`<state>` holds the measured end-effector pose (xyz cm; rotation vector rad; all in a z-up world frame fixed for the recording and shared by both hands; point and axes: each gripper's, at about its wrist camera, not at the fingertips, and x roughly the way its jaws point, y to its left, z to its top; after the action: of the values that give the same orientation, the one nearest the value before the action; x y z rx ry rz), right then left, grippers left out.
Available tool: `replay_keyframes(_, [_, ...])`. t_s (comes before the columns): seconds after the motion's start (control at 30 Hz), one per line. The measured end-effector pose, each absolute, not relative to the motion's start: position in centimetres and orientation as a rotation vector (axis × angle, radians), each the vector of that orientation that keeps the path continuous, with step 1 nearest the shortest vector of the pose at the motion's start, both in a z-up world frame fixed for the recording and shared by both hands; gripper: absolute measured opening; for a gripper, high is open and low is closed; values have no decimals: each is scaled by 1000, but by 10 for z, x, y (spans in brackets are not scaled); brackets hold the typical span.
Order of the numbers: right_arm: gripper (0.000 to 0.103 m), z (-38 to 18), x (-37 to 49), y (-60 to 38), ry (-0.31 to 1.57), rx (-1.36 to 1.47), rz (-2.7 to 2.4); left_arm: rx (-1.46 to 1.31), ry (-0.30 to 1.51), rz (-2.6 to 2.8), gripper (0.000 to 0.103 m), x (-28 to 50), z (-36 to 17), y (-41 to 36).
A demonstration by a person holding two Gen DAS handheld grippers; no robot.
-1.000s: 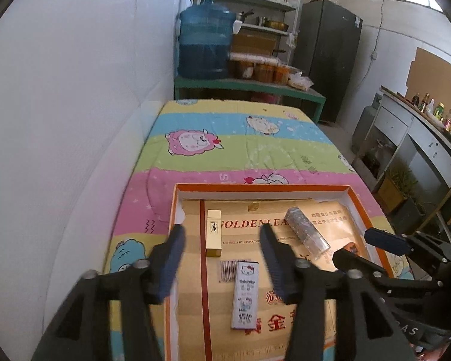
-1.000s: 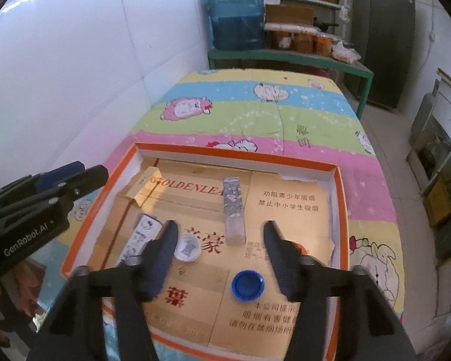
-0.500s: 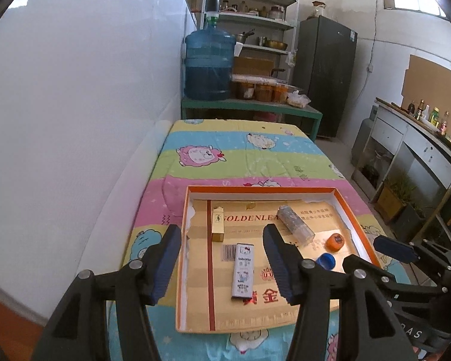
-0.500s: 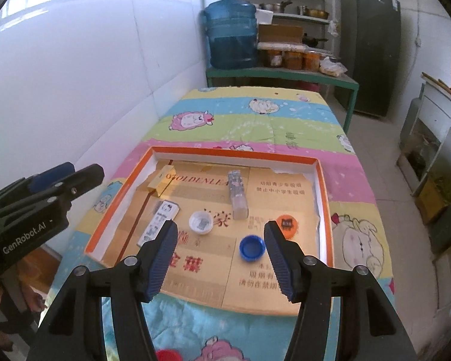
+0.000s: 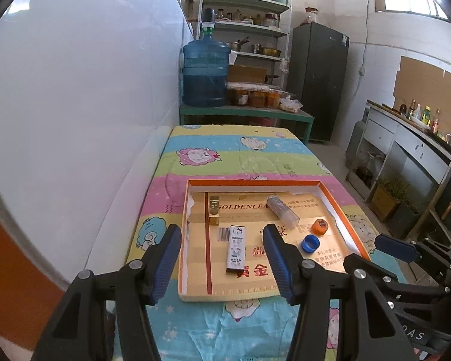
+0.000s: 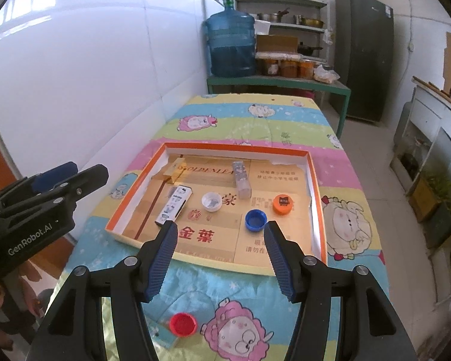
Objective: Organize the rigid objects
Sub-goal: 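Withdraw both open tools from the tray toward the items on the quilt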
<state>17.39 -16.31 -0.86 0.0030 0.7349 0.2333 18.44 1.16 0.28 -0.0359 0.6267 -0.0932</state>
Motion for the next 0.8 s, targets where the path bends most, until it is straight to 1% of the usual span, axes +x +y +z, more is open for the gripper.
replay_keyframes(0.33, [62, 3, 133, -160, 695, 1, 231, -26, 596, -78, 56, 148, 11, 16])
replay_keyframes(0.8, [62, -4, 74, -160, 688, 3, 214, -49, 596, -106, 56, 101, 2, 21])
